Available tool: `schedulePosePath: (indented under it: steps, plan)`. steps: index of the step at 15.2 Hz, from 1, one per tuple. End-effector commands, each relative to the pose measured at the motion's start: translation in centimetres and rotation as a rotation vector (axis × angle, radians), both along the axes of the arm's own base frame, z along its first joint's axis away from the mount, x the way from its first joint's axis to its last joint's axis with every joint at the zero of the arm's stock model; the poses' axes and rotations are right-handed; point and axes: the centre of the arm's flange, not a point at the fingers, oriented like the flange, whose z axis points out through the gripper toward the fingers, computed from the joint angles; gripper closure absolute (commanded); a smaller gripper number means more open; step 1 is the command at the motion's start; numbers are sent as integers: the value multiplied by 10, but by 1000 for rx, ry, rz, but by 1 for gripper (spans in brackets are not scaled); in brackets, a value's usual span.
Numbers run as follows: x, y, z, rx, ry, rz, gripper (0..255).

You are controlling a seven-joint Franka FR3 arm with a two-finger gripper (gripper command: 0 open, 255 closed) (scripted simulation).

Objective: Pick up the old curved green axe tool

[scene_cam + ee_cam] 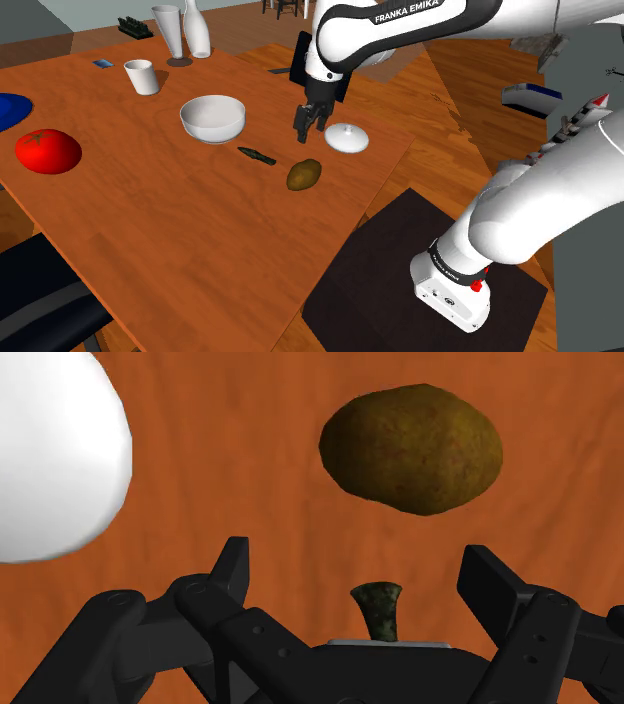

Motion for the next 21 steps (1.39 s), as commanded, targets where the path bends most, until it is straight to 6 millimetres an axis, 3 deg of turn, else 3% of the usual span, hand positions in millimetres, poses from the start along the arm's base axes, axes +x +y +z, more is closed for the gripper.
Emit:
schedulePosePath:
  steps: [1, 12, 21]
  plan:
    - [20, 14, -11, 3, -21, 27, 0]
    - [109, 102, -61, 11, -125, 170, 0]
    - [112, 105, -103, 12, -128, 174, 0]
